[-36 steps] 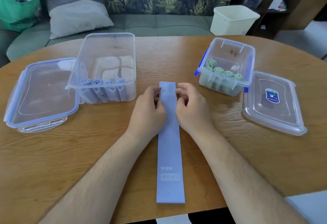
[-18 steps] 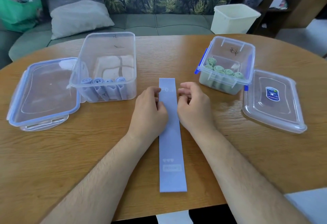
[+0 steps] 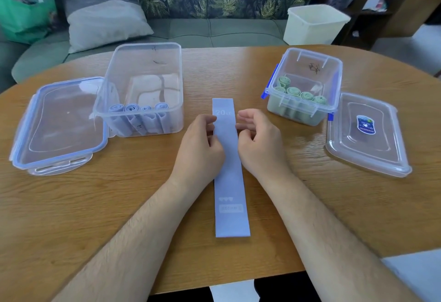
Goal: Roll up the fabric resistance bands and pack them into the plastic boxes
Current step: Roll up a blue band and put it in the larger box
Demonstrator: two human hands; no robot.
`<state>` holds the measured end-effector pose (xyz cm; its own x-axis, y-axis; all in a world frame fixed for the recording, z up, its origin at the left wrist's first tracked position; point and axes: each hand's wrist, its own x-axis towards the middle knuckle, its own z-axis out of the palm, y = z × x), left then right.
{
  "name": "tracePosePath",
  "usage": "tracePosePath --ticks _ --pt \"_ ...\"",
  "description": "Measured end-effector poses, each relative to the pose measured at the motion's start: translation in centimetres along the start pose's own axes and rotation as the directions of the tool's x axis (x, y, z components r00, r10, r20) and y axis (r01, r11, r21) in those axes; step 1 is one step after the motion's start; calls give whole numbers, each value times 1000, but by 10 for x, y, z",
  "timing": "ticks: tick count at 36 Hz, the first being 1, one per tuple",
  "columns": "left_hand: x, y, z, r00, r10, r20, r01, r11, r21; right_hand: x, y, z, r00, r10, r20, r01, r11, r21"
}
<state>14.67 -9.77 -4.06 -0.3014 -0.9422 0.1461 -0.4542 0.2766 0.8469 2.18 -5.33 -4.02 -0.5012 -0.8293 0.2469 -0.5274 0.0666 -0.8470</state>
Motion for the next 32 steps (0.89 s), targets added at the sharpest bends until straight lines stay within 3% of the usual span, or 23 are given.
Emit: tracePosePath --ticks 16,20,25,32 --pt "-7 5 -4 999 -40 -18 41 999 15 -4 -2 -2 998 44 -34 -47 996 -70" --pt "-14 8 -6 998 -50 -28 50 999 2 -9 -6 -7 996 80 37 -73 986 -150" --pt "-26 12 -9 994 -92 55 94 995 -28 -22 -15 -14 974 132 184 -111 987 -120" --pt "-41 13 -26 978 -199 65 203 978 -51 -44 -19 -28 955 243 172 -240 970 -38"
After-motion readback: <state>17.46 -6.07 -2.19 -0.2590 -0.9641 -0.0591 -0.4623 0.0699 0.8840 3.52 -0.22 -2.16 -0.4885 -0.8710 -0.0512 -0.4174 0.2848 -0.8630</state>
